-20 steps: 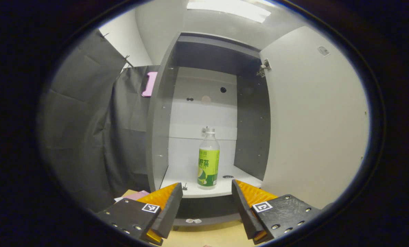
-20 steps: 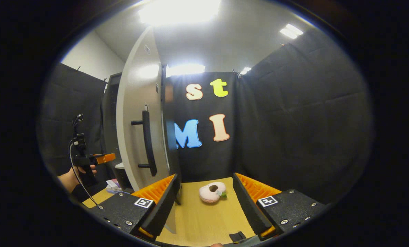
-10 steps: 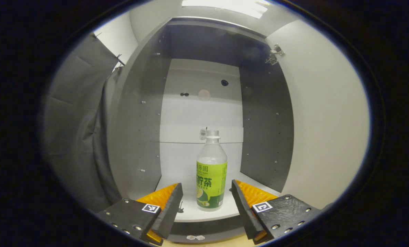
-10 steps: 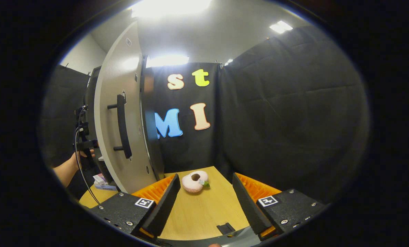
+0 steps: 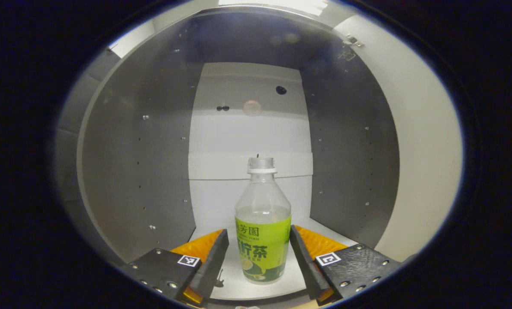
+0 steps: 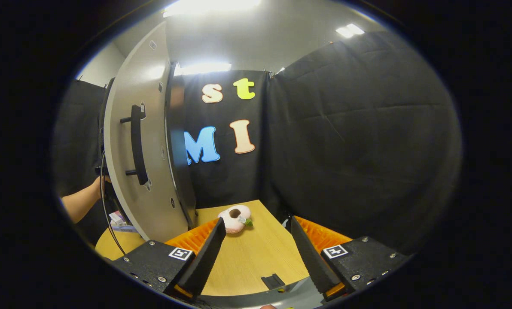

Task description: Open the cabinet door with the right hand, grasp the bottle in the cabinet with the left hand and place it on the coaster, then close the cabinet door with the right hand.

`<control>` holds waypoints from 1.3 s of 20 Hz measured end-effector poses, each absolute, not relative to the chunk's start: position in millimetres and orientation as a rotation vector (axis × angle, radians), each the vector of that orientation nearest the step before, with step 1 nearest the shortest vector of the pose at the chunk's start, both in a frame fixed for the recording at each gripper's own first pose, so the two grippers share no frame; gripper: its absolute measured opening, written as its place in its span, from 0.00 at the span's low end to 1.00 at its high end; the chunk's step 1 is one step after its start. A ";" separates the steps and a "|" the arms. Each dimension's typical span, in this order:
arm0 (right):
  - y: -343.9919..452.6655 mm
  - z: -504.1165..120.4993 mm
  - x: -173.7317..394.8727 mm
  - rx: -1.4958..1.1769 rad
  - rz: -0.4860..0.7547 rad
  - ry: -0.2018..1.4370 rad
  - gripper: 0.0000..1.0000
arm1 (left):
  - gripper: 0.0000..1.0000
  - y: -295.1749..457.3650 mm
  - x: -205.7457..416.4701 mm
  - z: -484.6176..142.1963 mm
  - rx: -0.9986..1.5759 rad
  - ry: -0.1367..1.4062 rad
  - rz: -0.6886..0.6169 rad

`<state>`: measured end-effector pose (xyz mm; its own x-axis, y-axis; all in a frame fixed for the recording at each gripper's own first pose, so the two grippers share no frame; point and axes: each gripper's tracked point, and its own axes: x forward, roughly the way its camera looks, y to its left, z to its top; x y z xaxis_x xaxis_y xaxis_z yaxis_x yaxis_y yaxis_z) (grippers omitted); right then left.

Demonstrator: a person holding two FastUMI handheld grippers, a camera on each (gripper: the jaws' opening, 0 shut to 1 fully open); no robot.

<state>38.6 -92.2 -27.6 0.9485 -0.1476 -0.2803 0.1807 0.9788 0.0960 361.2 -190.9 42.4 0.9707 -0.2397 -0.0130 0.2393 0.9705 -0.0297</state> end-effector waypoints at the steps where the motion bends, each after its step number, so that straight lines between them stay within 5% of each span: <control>1: -94.3 -28.5 39.5 0.126 -0.164 0.278 0.94 | 0.78 -187.1 360.1 43.0 -0.013 0.018 -0.217; 3: -96.6 -30.8 44.2 0.136 -0.150 0.280 0.94 | 0.67 -187.2 364.2 42.2 -0.013 0.027 -0.202; 19: -74.4 -53.8 75.7 0.151 0.059 0.284 0.94 | 0.71 -121.4 242.5 75.1 -0.064 -0.055 -0.118; 22: -62.3 -51.0 67.9 0.171 0.051 0.268 0.94 | 0.62 -101.2 215.3 76.0 -0.062 -0.078 -0.117; 26: -48.3 -48.3 51.5 0.192 0.056 0.268 0.94 | 0.63 -78.3 178.8 65.7 -0.034 -0.081 -0.125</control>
<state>51.5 -48.3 -48.3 0.9630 0.0803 -0.2573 -0.0293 0.9801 0.1963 178.8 -78.3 65.7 0.9890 -0.1232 0.0824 0.1259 0.9916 -0.0285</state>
